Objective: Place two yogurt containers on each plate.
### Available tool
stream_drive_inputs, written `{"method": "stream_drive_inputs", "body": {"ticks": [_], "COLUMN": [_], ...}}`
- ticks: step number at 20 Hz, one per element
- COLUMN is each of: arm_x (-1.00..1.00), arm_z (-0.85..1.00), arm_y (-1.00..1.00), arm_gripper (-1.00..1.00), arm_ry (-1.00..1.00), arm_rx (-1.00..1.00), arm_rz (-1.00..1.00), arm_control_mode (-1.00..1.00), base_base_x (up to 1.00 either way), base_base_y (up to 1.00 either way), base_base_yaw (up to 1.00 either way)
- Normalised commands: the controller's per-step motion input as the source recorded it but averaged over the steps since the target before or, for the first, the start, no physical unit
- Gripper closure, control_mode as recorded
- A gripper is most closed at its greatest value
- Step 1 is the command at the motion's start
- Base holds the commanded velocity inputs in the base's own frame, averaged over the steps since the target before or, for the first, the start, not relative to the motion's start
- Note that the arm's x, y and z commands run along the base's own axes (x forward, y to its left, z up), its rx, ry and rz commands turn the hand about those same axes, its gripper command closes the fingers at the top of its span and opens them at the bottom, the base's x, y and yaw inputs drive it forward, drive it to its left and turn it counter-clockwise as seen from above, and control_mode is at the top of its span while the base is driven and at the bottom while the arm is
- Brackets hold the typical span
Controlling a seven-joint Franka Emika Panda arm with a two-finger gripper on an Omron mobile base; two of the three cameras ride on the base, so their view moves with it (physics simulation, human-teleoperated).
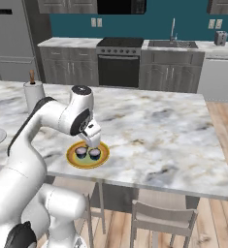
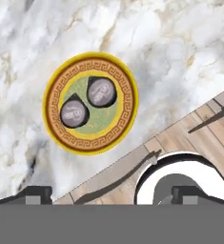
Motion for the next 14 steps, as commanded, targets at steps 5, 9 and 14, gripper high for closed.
{"method": "stream_drive_inputs", "body": {"ticks": [5,9,14], "arm_x": [-0.57,-0.59,-0.64], "arm_z": [0.57,0.65,0.32], "arm_y": [0.32,0.27,0.4], "arm_gripper": [-1.0,-1.0,-1.0], "arm_ry": [-0.22,-0.2,-0.13], "arm_rx": [0.0,0.0,0.0], "arm_rz": [0.03,0.03,0.06], "arm_control_mode": [-1.0,-1.0,-1.0], "base_base_x": [0.0,0.0,0.0], "base_base_y": [0.0,0.0,0.0], "base_base_yaw": [0.0,0.0,0.0]}}
